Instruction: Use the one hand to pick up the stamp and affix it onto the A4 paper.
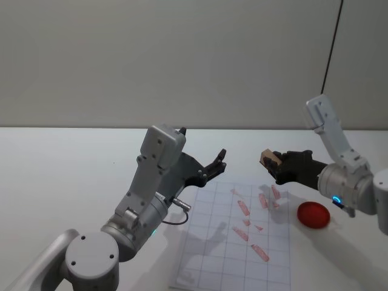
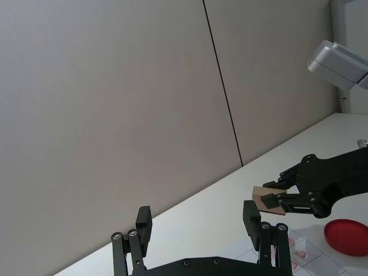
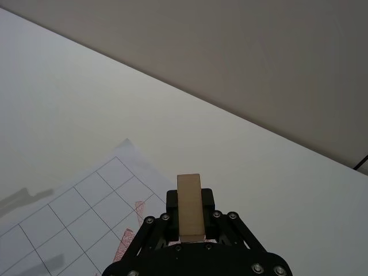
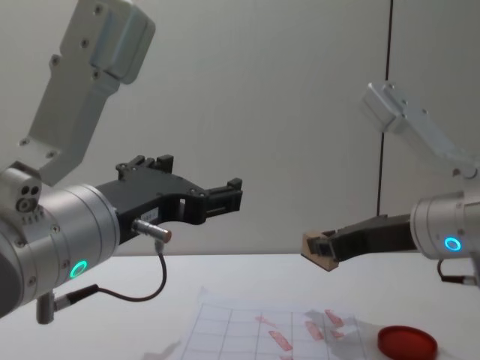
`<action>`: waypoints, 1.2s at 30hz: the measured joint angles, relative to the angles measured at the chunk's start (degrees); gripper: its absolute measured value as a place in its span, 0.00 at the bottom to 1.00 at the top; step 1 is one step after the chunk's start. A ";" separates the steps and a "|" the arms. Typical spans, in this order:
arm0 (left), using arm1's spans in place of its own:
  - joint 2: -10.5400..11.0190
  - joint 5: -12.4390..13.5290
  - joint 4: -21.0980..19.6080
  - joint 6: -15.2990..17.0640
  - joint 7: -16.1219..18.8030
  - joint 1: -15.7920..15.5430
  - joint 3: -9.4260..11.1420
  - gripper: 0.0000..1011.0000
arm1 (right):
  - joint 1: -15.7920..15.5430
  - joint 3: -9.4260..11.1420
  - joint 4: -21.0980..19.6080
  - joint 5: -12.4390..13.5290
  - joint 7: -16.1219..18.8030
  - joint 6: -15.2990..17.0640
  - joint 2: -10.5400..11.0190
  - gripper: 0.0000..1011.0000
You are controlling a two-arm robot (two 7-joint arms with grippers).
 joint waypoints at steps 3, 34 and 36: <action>0.00 0.00 0.00 0.00 0.00 0.00 0.00 0.99 | -0.41 -0.07 -0.11 1.11 -0.56 -0.15 -0.06 0.21; 0.00 0.00 0.00 0.00 0.00 0.00 0.00 0.99 | 4.23 -0.71 7.51 2.09 1.76 4.36 -3.06 0.21; 0.00 0.00 0.00 0.00 0.00 0.00 0.00 0.99 | 4.59 -0.71 7.80 1.77 2.17 4.82 -3.14 0.22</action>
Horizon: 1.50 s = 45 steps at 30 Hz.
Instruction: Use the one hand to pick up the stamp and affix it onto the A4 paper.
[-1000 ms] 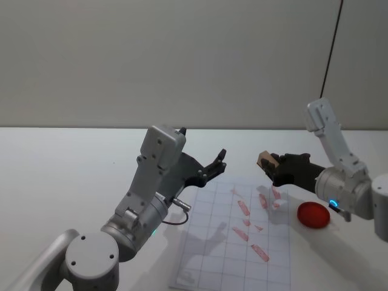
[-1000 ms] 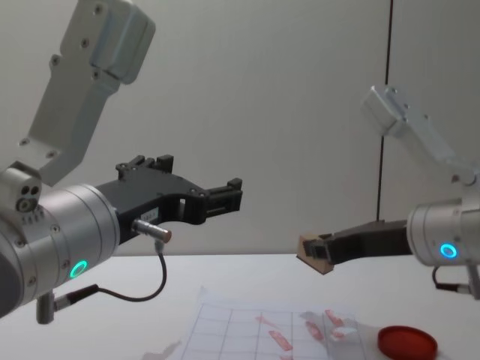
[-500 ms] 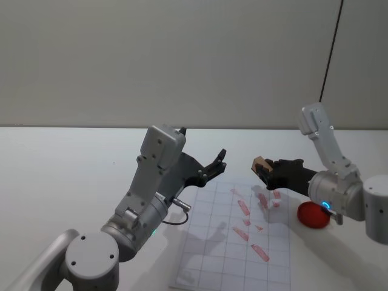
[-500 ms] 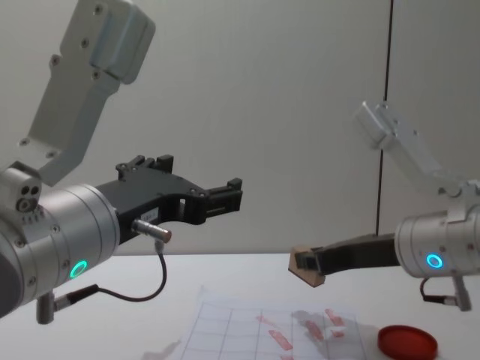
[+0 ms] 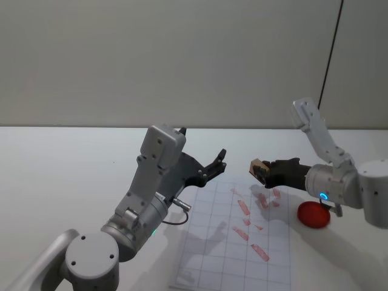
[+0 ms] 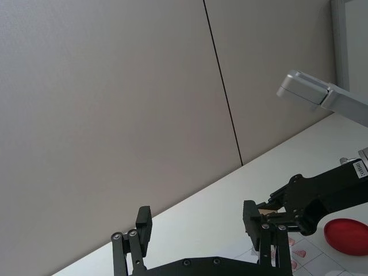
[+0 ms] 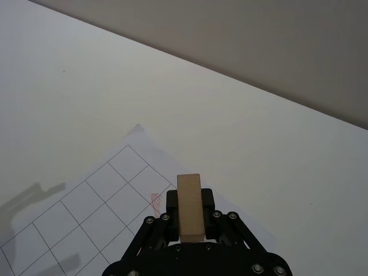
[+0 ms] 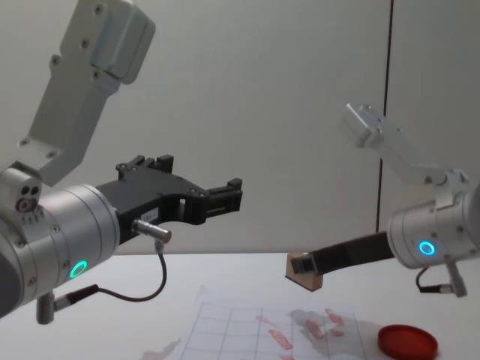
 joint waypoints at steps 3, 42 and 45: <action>0.00 0.00 0.00 0.00 0.00 0.00 0.00 0.99 | 0.68 -0.01 0.62 -0.62 0.83 0.63 -0.19 0.21; 0.00 0.00 0.00 0.00 0.00 0.00 0.00 0.99 | 5.62 -3.96 12.53 -7.52 5.18 -7.99 -3.42 0.21; 0.00 0.00 0.00 0.00 0.00 0.00 0.00 0.99 | 6.00 -4.32 13.91 -7.46 4.85 -9.23 -3.89 0.22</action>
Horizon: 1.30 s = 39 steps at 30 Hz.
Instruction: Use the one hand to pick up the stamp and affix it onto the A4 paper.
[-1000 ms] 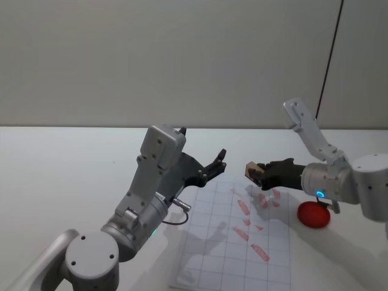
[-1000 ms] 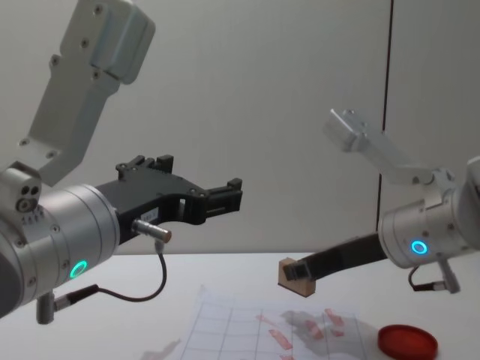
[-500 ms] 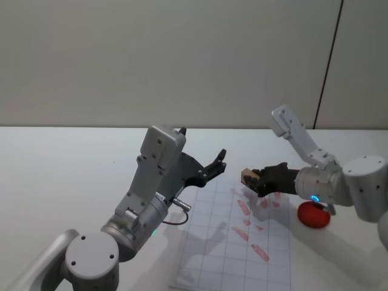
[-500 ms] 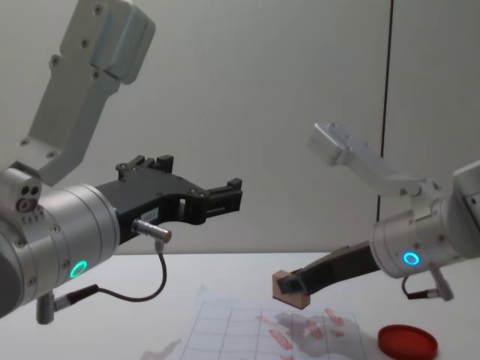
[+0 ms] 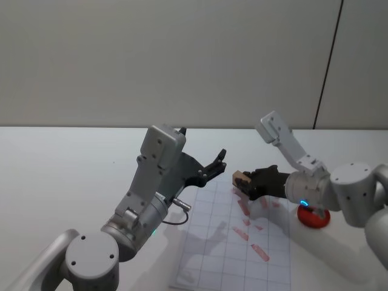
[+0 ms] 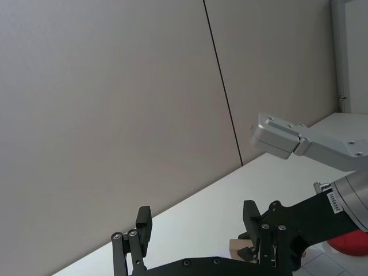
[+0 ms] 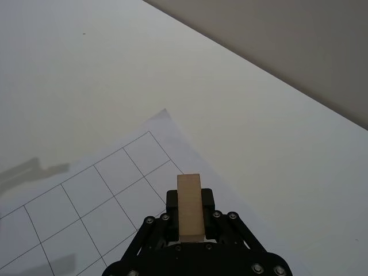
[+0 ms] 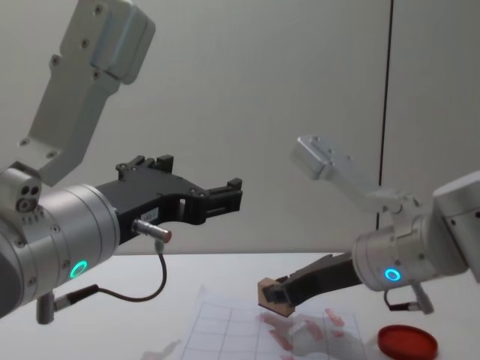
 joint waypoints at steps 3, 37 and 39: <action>0.00 0.00 0.00 0.00 0.00 0.00 0.00 0.99 | 0.34 -0.32 1.27 0.12 -0.23 -0.91 -0.41 0.22; 0.00 0.00 0.00 0.00 0.00 0.00 0.00 0.99 | 4.77 -0.18 9.51 2.18 1.00 2.64 -3.19 0.21; 0.00 0.00 0.00 0.00 0.00 0.00 0.00 0.99 | 5.08 -0.14 9.97 2.17 1.23 2.81 -3.30 0.22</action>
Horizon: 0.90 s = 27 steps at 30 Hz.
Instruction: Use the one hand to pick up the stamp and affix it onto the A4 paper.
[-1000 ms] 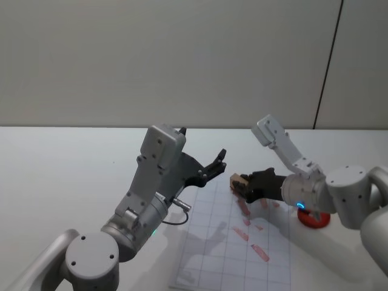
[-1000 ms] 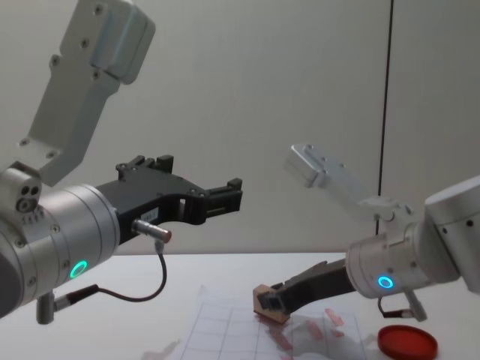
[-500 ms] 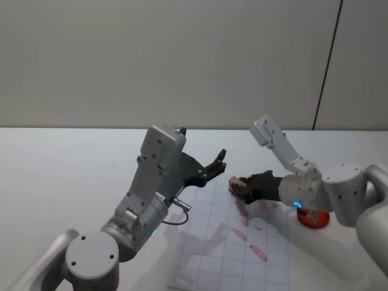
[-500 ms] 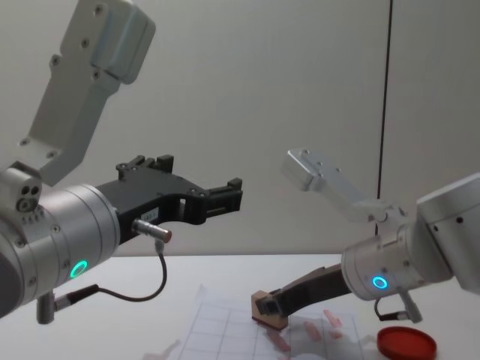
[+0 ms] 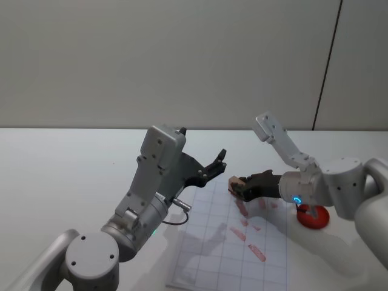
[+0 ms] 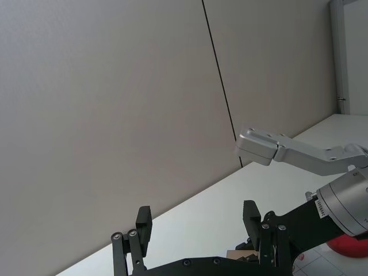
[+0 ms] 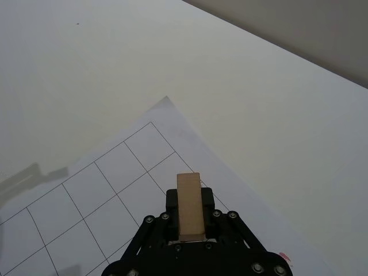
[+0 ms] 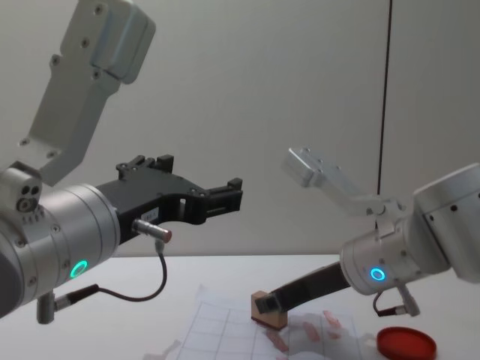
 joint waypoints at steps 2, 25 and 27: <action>0.00 0.00 0.00 0.00 0.00 0.00 0.00 0.99 | 0.44 0.04 0.64 -0.13 0.40 0.21 -0.15 0.22; 0.00 0.00 0.00 0.00 0.00 0.00 0.00 0.99 | 1.53 -0.22 0.58 -3.56 1.72 -0.26 0.15 0.22; 0.00 0.00 0.00 0.00 0.00 0.00 0.00 0.99 | 0.76 -0.23 -0.96 -3.85 1.07 -0.61 0.65 0.21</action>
